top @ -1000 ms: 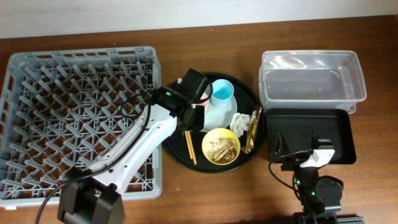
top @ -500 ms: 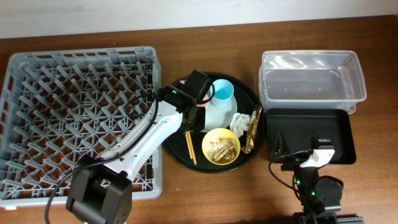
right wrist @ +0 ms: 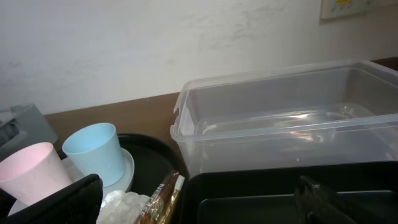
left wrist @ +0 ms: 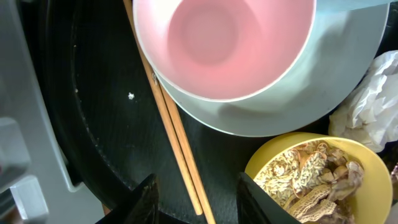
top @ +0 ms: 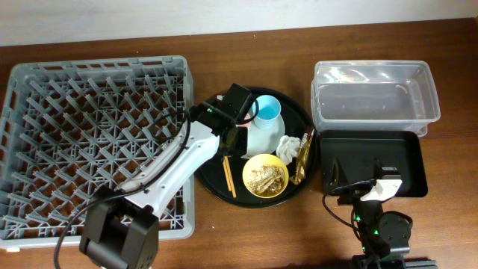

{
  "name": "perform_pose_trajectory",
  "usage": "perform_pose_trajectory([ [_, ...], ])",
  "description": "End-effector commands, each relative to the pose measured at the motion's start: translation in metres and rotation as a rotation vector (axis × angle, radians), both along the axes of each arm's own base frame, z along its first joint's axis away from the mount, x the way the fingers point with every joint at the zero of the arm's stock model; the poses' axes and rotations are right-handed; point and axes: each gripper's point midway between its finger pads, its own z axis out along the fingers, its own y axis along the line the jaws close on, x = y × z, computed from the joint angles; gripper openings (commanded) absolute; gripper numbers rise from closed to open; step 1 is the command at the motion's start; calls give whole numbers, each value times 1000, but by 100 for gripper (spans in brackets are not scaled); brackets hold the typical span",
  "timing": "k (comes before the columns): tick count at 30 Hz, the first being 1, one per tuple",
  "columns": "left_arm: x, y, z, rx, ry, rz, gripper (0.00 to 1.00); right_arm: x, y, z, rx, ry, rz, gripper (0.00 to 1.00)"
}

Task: Sort waste into correct bins and load items into the dishwasher rack
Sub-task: 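Move the left gripper over the tray toward the pink cup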

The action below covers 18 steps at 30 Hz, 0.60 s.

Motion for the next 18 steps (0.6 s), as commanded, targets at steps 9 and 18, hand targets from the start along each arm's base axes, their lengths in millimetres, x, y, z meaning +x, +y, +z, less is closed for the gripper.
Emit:
perform_pose_trajectory([
  [9, 11, 0, -1, 9, -44, 25, 21, 0, 0, -2, -6, 3, 2, 99],
  [18, 10, 1, -2, 11, -40, 24, 28, 0, 0, -2, -6, 3, 2, 99],
])
